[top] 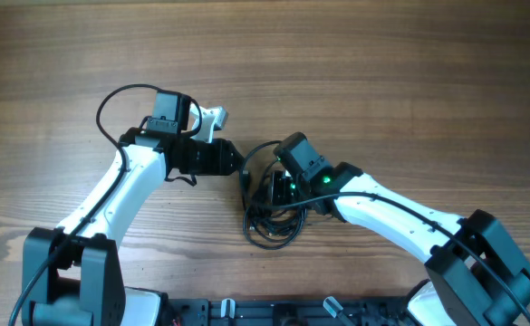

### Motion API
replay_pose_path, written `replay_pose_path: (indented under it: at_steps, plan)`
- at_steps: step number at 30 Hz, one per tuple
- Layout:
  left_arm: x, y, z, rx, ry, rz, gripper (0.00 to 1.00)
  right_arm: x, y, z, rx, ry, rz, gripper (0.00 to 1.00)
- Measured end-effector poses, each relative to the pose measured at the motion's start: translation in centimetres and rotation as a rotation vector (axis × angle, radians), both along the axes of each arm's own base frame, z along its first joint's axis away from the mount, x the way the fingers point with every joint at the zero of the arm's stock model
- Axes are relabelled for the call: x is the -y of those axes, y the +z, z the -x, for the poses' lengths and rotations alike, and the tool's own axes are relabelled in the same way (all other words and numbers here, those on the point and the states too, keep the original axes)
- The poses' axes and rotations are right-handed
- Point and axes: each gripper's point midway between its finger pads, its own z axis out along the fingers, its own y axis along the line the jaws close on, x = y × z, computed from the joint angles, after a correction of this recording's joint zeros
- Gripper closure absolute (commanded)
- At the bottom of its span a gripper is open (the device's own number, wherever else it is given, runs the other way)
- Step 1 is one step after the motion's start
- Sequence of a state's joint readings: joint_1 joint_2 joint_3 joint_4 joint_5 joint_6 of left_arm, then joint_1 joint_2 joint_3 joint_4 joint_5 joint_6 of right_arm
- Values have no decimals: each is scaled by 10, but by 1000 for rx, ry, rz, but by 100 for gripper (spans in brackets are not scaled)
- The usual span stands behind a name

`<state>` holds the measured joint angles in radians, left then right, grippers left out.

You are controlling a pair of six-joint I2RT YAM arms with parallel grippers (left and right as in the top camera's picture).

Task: Untangle cables

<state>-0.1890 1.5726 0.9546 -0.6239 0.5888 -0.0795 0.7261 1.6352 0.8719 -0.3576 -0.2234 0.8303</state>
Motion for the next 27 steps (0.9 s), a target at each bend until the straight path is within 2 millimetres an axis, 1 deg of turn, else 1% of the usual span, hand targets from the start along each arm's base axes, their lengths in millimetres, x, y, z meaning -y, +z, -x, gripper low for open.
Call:
replay_pose_path:
  at_steps: [9,11,13,14,18,20,21,23,27]
  plan:
    - [0,0,0,0,0,0,58,4,-2,-1,2,-12,23,78]
    - [0,0,0,0,0,0,58,6,-3,1,-4,-13,28,76]
    - [0,0,0,0,0,0,58,6,-3,1,-6,-13,29,71]
    - [0,0,0,0,0,0,58,6,-3,1,-6,-13,29,70]
    - [0,0,0,0,0,0,58,7,-4,4,-17,-13,38,71]
    - [0,0,0,0,0,0,58,5,-4,5,-16,-6,36,77]
    - [0,0,0,0,0,0,58,5,-4,5,-17,-9,35,77]
    - [0,0,0,0,0,0,58,5,-4,7,-20,-6,35,73]
    - [0,0,0,0,0,0,58,2,-4,13,-51,9,18,73]
